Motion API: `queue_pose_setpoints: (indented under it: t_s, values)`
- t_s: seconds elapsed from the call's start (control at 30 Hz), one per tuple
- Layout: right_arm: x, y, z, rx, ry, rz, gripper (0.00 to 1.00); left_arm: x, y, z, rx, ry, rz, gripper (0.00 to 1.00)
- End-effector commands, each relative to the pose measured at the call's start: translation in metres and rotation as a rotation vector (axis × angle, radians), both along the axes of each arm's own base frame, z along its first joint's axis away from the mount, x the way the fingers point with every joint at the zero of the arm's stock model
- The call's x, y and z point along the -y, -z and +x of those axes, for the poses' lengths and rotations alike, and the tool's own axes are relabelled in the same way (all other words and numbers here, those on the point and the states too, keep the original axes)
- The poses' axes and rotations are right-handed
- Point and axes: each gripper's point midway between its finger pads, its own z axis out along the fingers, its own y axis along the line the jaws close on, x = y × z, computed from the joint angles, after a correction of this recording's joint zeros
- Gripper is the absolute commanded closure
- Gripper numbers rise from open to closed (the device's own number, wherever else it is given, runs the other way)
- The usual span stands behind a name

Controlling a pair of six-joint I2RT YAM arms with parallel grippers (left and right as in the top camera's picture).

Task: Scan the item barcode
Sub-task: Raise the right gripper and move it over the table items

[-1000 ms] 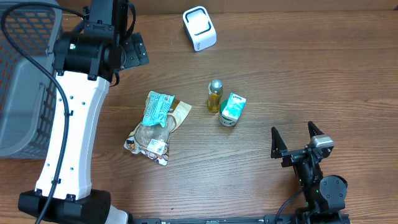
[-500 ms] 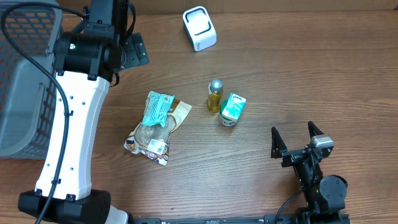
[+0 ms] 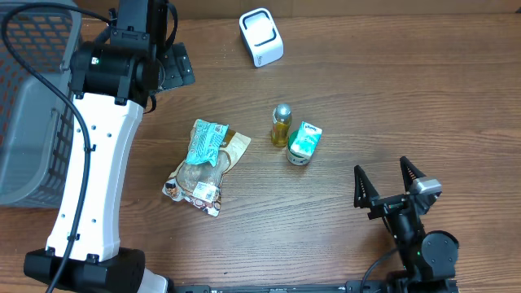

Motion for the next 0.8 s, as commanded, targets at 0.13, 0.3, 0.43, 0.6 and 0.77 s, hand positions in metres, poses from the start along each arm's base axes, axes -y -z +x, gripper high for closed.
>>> queue_pose_setpoints:
  t_s: [0.13,0.3,0.43,0.6,0.77]
  values:
    - [0.002,-0.085,-0.025,0.107,-0.006,0.057,0.0,-0.003,-0.016,-0.003,0.042,0.005,0.013,0.0]
    - [0.002,-0.105,-0.03,0.05,-0.006,0.053,0.0,-0.003,-0.016,-0.003,0.042,0.005,0.013,0.0]
    - [0.002,-0.125,-0.028,-0.009,-0.005,0.047,0.0,-0.003,-0.016,-0.003,0.042,0.005,0.013,0.0]
    - [0.0,-0.146,-0.015,-0.097,-0.006,0.04,0.0,-0.003,-0.016,-0.003,0.042,0.005,0.013,0.0]
    - [-0.008,-0.15,0.001,-0.239,-0.044,0.026,0.0,-0.003,-0.016,-0.003,0.042,0.005,0.013,0.0]
